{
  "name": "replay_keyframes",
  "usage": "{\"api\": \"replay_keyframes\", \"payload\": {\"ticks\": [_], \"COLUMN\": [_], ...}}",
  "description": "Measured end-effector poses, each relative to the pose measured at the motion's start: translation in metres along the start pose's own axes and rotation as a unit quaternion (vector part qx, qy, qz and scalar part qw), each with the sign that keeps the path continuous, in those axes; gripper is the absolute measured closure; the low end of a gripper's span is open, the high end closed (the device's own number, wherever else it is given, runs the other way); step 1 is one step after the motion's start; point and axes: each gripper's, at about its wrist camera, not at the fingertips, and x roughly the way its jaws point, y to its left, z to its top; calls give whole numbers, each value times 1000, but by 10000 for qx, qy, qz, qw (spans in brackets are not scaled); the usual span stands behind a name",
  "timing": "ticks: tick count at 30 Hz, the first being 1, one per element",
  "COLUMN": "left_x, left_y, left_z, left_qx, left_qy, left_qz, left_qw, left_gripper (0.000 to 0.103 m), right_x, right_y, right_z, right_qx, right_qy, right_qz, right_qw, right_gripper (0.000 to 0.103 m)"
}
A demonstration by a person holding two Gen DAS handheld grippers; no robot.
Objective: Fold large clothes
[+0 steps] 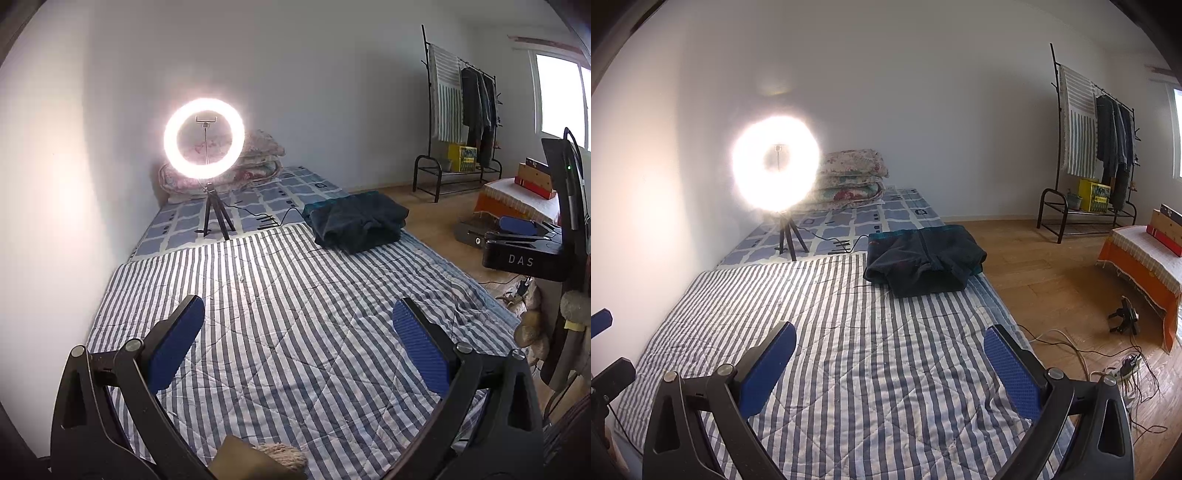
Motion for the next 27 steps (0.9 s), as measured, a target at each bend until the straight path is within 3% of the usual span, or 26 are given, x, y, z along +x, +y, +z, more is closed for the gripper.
{"api": "replay_keyframes", "payload": {"ticks": [27], "left_x": [0], "left_y": [0], "left_z": [-2], "left_qx": [60], "left_qy": [17], "left_qz": [131], "left_qw": [9999], "left_gripper": [0], "right_x": [0], "right_y": [1], "right_z": [-1], "right_qx": [-57], "right_qy": [36], "right_qz": [13], "right_qw": [10000], "right_gripper": [0]}}
